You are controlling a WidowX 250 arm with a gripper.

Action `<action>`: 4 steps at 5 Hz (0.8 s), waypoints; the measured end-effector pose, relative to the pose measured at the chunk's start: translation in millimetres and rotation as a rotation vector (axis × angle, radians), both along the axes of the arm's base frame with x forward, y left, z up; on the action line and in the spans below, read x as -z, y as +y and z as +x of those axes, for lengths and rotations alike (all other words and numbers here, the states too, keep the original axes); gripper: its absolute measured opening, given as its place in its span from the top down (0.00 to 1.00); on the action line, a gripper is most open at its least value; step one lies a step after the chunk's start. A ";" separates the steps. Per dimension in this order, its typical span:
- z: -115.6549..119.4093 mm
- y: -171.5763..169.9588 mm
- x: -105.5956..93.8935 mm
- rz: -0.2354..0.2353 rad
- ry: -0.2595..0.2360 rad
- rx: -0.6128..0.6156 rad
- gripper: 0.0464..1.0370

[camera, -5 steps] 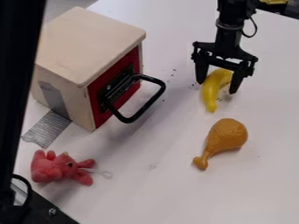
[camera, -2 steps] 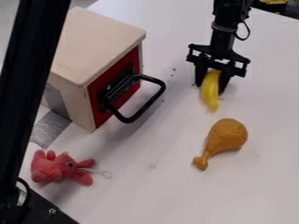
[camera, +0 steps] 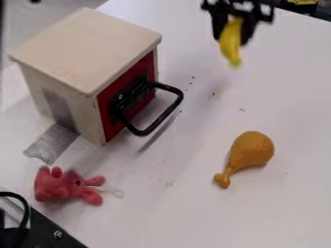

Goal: Putting the yellow object in the top of drawer

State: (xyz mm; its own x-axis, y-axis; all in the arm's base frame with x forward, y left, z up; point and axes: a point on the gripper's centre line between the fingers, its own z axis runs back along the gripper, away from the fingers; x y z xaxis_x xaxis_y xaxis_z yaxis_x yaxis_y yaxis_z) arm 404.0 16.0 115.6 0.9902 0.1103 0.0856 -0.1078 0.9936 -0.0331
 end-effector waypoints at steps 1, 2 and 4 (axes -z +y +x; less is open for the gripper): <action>-15.5 32.1 -31.3 -0.022 -0.016 0.033 0.49; -33.5 72.7 -49.4 -0.022 0.022 0.066 0.49; -75.2 112.1 -13.8 -0.020 0.171 0.114 0.49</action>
State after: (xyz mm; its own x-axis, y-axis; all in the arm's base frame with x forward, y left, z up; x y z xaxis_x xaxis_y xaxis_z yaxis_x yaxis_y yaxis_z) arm 328.8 128.2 129.4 0.9963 -0.0037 -0.0863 -0.0001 0.9990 -0.0441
